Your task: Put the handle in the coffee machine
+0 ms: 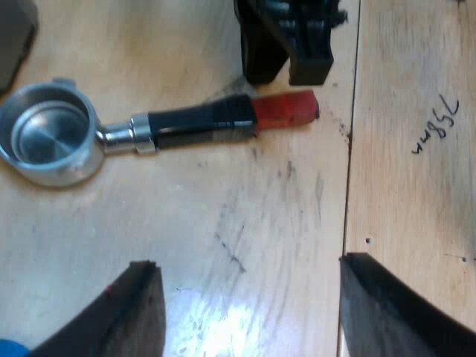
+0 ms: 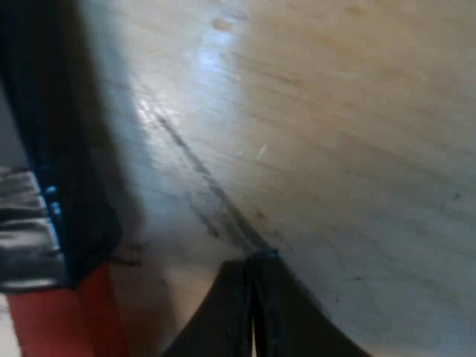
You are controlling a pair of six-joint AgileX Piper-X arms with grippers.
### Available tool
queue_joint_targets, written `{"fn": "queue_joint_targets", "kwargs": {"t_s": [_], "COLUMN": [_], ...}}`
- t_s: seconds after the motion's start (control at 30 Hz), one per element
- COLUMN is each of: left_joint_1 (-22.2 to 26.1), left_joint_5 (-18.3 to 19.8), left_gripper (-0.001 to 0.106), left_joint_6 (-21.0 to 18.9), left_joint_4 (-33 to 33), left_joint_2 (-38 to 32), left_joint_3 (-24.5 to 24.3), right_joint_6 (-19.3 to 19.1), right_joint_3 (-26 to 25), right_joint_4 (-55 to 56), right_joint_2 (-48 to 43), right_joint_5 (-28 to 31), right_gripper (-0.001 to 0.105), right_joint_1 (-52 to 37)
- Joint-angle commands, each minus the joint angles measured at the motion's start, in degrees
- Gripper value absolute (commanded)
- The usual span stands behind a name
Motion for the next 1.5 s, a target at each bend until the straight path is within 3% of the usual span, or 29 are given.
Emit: {"fn": "queue_joint_targets", "kwargs": {"t_s": [0.03, 0.27, 0.43, 0.67, 0.97, 1.13, 1.27, 1.5], "left_joint_1": [-0.3, -0.3, 2.6, 4.0, 4.0, 4.0, 4.0, 4.0], "left_joint_5": [-1.8, -2.7, -2.7, -2.7, -2.7, -2.7, -2.9, -6.9], "left_gripper": [0.054, 0.054, 0.054, 0.054, 0.054, 0.054, 0.054, 0.054], "left_joint_6": [-0.7, -0.7, -0.7, -0.7, -0.7, -0.7, -0.7, -0.7], "left_joint_4": [-0.1, 0.2, 0.2, 0.2, 0.2, 0.2, 0.2, 0.2], "left_joint_2": [-0.1, -0.1, -0.1, -0.1, -0.1, -0.1, -0.1, -0.1], "left_joint_3": [0.5, 0.7, 0.7, 0.7, 0.7, 0.7, 0.7, 0.7], "right_joint_6": [0.6, 1.4, 3.9, 4.2, 9.0, 13.6, 14.1, 17.4], "right_joint_3": [-0.1, -0.1, -0.1, -0.1, -0.1, -0.4, -1.4, -4.8], "right_joint_4": [0.1, -2.2, -4.4, -5.6, -11.6, -16.5, -20.7, -27.6], "right_joint_2": [0.5, 0.5, 0.5, 0.5, 0.6, 4.4, 6.9, 11.5], "right_joint_5": [-1.9, -1.9, -1.9, -1.9, -1.4, -2.1, -3.1, -2.7], "right_gripper": [0.0, 0.0, 0.0, 0.0, 0.0, 0.0, 0.0, 0.0], "right_joint_1": [0.2, 0.3, 1.0, 5.7, 11.1, 12.3, 14.0, 15.7]}}
